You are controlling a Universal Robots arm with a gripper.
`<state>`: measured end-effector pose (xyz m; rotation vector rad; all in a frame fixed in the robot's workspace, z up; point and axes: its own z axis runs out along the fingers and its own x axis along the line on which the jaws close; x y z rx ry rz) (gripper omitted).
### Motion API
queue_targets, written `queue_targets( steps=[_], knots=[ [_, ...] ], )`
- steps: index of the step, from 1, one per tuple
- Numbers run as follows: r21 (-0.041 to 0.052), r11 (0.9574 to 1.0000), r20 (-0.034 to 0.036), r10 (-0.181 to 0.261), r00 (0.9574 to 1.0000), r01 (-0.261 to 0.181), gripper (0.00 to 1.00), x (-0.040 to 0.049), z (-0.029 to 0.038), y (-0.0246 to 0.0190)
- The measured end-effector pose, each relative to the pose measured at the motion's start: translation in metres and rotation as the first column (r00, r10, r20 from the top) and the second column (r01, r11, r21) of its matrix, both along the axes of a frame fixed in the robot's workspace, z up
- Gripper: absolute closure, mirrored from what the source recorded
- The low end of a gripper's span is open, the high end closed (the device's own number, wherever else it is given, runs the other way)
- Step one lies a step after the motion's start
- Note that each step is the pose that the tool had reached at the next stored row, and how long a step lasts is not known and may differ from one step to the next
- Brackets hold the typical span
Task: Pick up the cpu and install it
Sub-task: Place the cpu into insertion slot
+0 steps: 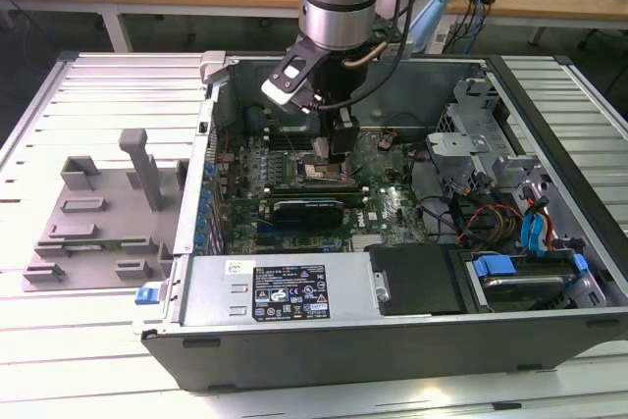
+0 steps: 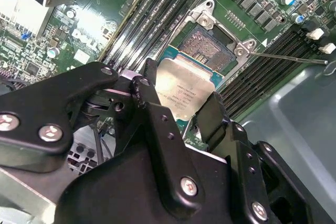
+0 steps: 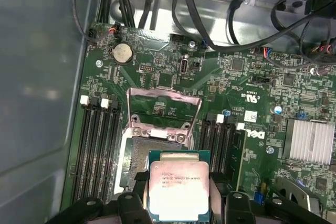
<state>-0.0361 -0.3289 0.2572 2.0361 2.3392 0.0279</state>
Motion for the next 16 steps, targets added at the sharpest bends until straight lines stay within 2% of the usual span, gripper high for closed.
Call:
queue_targets(
  steps=[2,4,6,8,11,12,14,16],
  knots=[
    [0.0000,1.0000,0.0000,0.000,1.0000,0.000,0.45,0.0000,-0.0032,0.0001],
    [0.0000,1.0000,0.0000,0.000,1.0000,0.000,0.45,0.0000,-0.0104,0.0005],
    [-0.0001,1.0000,0.0000,0.000,1.0000,0.000,0.45,0.0000,-0.0126,0.0017],
    [0.0000,1.0000,0.0001,0.000,1.0000,0.000,0.45,0.0000,-0.0149,0.0053],
    [0.0002,1.0000,0.0000,-0.006,1.0000,0.006,0.45,-0.0002,-0.0178,0.0079],
    [0.0000,0.9998,-0.0001,-0.017,0.9998,0.017,0.45,-0.0003,-0.0191,0.0080],
    [0.0000,0.9964,0.0000,-0.084,0.9964,0.084,0.45,-0.0005,-0.0238,0.0081],
    [-0.0001,0.9950,0.0000,-0.100,0.9950,0.100,0.45,-0.0009,-0.0289,0.0098]
  ],
)
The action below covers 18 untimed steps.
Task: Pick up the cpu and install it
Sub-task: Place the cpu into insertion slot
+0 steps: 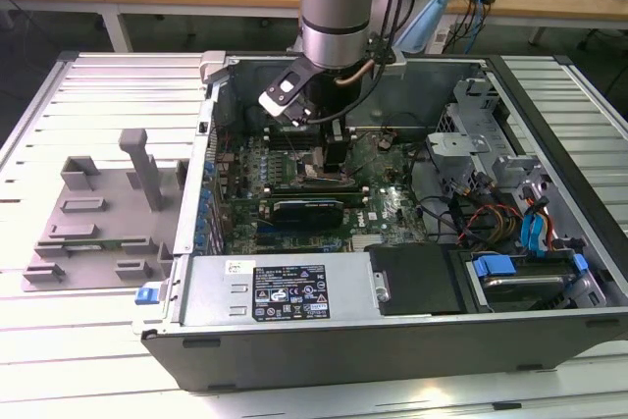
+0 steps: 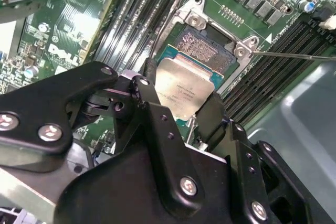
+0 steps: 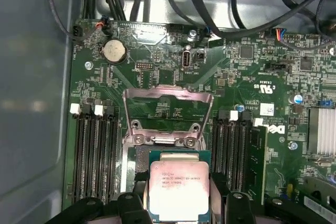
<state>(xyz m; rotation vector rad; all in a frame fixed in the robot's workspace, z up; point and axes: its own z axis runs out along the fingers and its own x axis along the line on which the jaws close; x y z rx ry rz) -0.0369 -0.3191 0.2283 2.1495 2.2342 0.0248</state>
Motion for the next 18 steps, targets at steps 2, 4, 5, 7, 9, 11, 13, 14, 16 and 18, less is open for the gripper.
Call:
queue_targets(
  steps=[2,4,5,7,9,11,13,14,16,18],
  knots=[
    [0.0001,1.0000,0.0001,-0.001,1.0000,0.001,0.45,-0.0016,-0.0037,0.0020],
    [0.0001,1.0000,0.0023,0.002,1.0000,-0.002,0.45,-0.0026,-0.0069,0.0024],
    [0.0001,1.0000,0.0035,0.007,1.0000,-0.007,0.45,-0.0028,-0.0086,0.0032],
    [0.0001,0.9999,0.0040,0.011,0.9999,-0.011,0.45,-0.0045,-0.0131,0.0044],
    [0.0000,0.9999,0.0040,0.016,0.9999,-0.016,0.45,-0.0060,-0.0159,0.0053],
    [0.0001,0.9999,0.0041,0.016,0.9999,-0.016,0.45,-0.0077,-0.0196,0.0065],
    [0.0001,0.9999,0.0040,0.016,0.9999,-0.016,0.45,-0.0079,-0.0224,0.0074],
    [0.0001,0.9999,0.0041,0.017,0.9999,-0.017,0.45,-0.0080,-0.0245,0.0076],
    [0.0001,0.9999,0.0040,0.010,0.9999,-0.010,0.45,-0.0080,-0.0258,0.0076],
    [0.0002,1.0000,0.0041,-0.003,1.0000,0.003,0.45,-0.0080,-0.0266,0.0076]
  ],
)
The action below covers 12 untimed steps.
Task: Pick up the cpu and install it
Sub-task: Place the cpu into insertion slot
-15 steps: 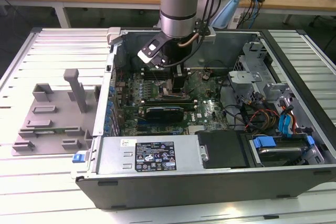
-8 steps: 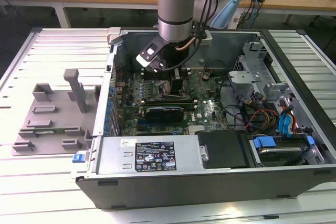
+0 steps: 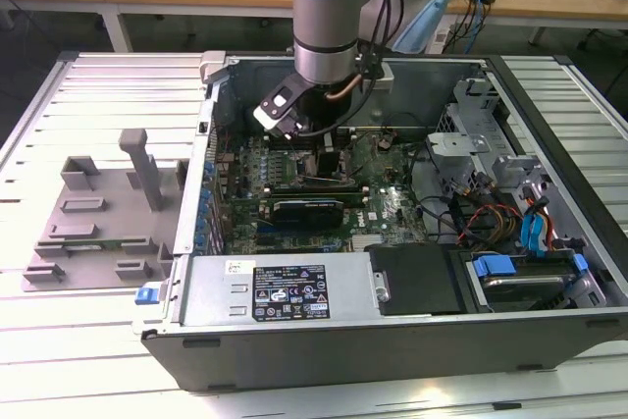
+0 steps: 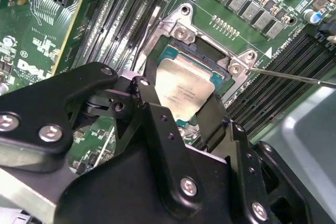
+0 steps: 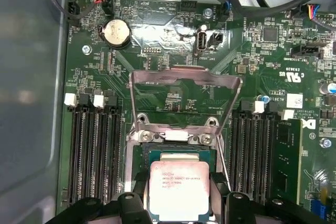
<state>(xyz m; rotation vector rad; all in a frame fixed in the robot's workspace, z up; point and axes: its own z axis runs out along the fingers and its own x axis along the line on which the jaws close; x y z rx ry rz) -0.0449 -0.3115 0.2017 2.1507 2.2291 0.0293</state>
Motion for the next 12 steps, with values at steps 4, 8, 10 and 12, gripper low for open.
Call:
queue_targets(
  steps=[4,8,10,12],
  knots=[
    [-0.0003,0.9997,-0.0002,-0.022,0.9997,0.022,0.45,-0.0001,-0.0024,0.0001],
    [0.0003,0.9997,-0.0001,-0.023,0.9997,0.023,0.45,0.0000,-0.0031,0.0021],
    [0.0002,0.9997,-0.0001,-0.023,0.9997,0.023,0.45,-0.0001,-0.0037,0.0021],
    [0.0003,0.9997,-0.0001,-0.023,0.9997,0.023,0.45,-0.0001,-0.0039,0.0021]
  ],
)
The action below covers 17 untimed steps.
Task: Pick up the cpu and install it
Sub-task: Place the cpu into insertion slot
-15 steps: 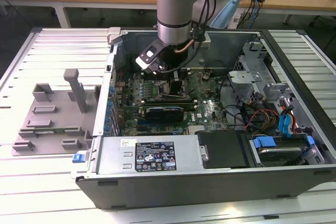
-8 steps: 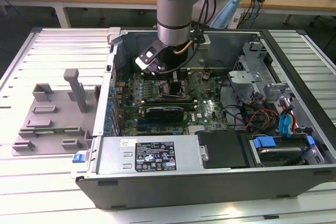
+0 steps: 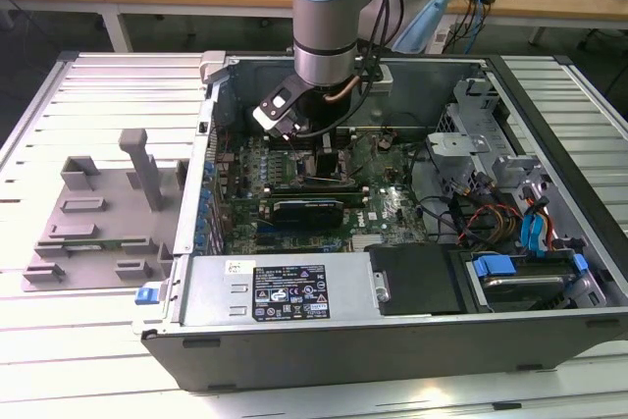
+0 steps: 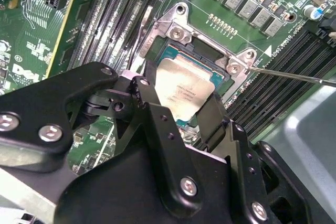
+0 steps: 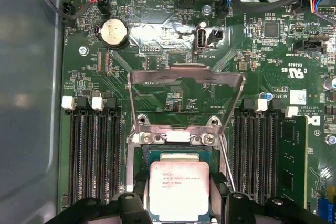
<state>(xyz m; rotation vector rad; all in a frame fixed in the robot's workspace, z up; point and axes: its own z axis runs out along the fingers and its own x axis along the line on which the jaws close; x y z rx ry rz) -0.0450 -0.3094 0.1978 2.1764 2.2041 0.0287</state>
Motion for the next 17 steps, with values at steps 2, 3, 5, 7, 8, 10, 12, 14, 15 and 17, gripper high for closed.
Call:
queue_targets(
  steps=[2,3,5,7,8,10,12,14,15,17],
  knots=[
    [0.0000,1.0000,0.0000,0.000,1.0000,0.000,0.45,0.0000,-0.0001,0.0000],
    [-0.0001,1.0000,-0.0001,0.000,1.0000,0.000,0.45,0.0000,-0.0002,0.0000],
    [-0.0003,1.0000,-0.0003,0.000,1.0000,0.000,0.45,0.0000,-0.0013,-0.0001],
    [-0.0002,1.0000,-0.0001,0.000,1.0000,0.000,0.45,0.0000,-0.0015,0.0000],
    [-0.0001,1.0000,0.0000,0.000,1.0000,0.000,0.45,0.0000,-0.0016,0.0000],
    [0.0006,1.0000,0.0003,0.000,1.0000,0.000,0.38,0.0001,-0.0018,0.0001],
    [0.0006,1.0000,0.0001,0.000,1.0000,0.000,0.38,0.0000,-0.0014,0.0000],
    [0.0008,1.0000,0.0001,0.000,1.0000,0.000,0.38,0.0000,0.0008,0.0000],
    [0.0007,1.0000,0.0000,0.000,1.0000,0.000,0.38,0.0000,0.0019,0.0000],
    [0.0010,1.0000,0.0002,0.000,1.0000,0.000,0.38,0.0000,0.0036,0.0000]
  ],
)
